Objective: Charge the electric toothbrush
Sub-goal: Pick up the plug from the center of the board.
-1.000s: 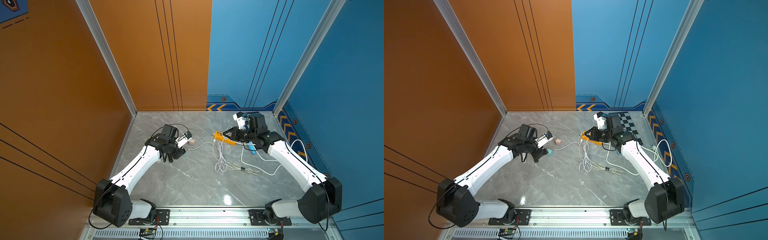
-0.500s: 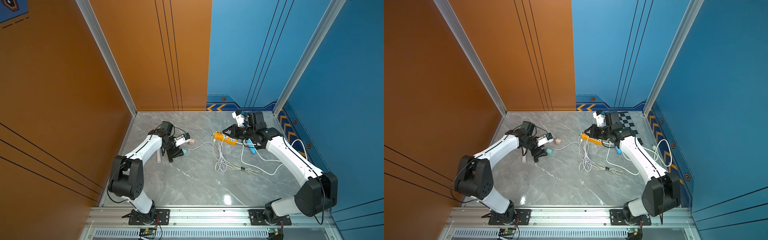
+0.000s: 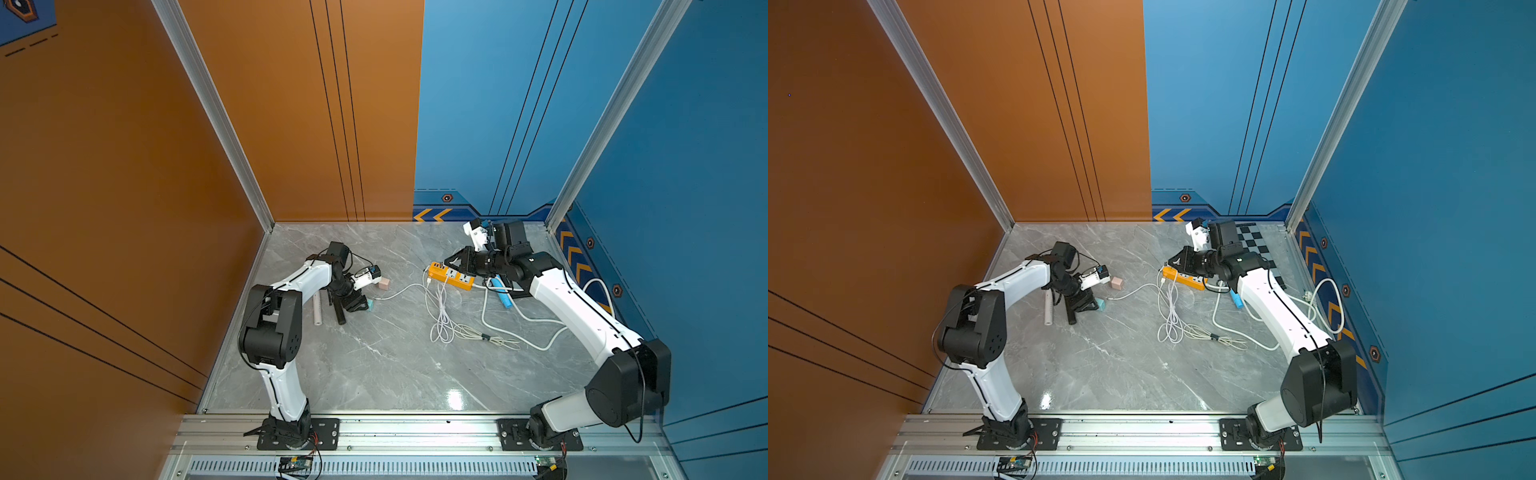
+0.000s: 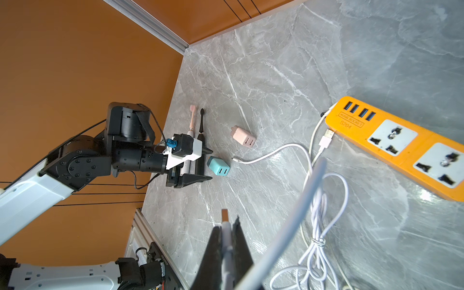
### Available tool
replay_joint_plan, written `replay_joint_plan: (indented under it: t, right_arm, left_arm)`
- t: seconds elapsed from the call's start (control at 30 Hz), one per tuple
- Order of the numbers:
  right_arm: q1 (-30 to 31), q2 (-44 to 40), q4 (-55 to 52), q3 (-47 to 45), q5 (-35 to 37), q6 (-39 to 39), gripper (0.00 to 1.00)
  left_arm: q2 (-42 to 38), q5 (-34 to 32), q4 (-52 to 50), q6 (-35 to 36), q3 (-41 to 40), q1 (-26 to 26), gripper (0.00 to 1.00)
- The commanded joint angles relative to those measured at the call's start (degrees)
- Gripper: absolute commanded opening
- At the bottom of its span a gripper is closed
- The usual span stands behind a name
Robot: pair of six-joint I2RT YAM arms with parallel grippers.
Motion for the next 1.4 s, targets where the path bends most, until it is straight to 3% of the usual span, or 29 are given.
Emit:
replay_joint_plan:
  t: [0.0, 0.4, 0.57, 0.9, 1.37]
  right_arm:
    - [-0.3, 0.2, -1.7, 1.9, -0.1, 0.3, 0.0]
    - [0.0, -1.6, -3.0, 1.2, 0.5, 0.6, 0.0]
    - [-0.2, -2.5, -3.4, 0.4, 1.2, 0.9, 0.0]
    - [-0.3, -3.8, -3.9, -0.6, 1.6, 1.1, 0.0]
    - [-0.4, -4.2, -3.9, -1.0, 2.3, 2.1, 0.0]
  left_arm:
    - [1.1, 2.6, -1.9, 5.1, 1.1, -0.4, 0.6]
    - [1.6, -0.6, -1.8, 5.6, 0.3, -3.7, 0.45]
    - [2.2, 2.1, -1.9, 4.8, 0.5, -4.2, 0.44]
    - [3.1, 0.9, -1.8, 5.2, 0.6, -6.8, 0.49]
    - [4.0, -1.6, -1.8, 5.0, 0.6, -7.6, 0.39]
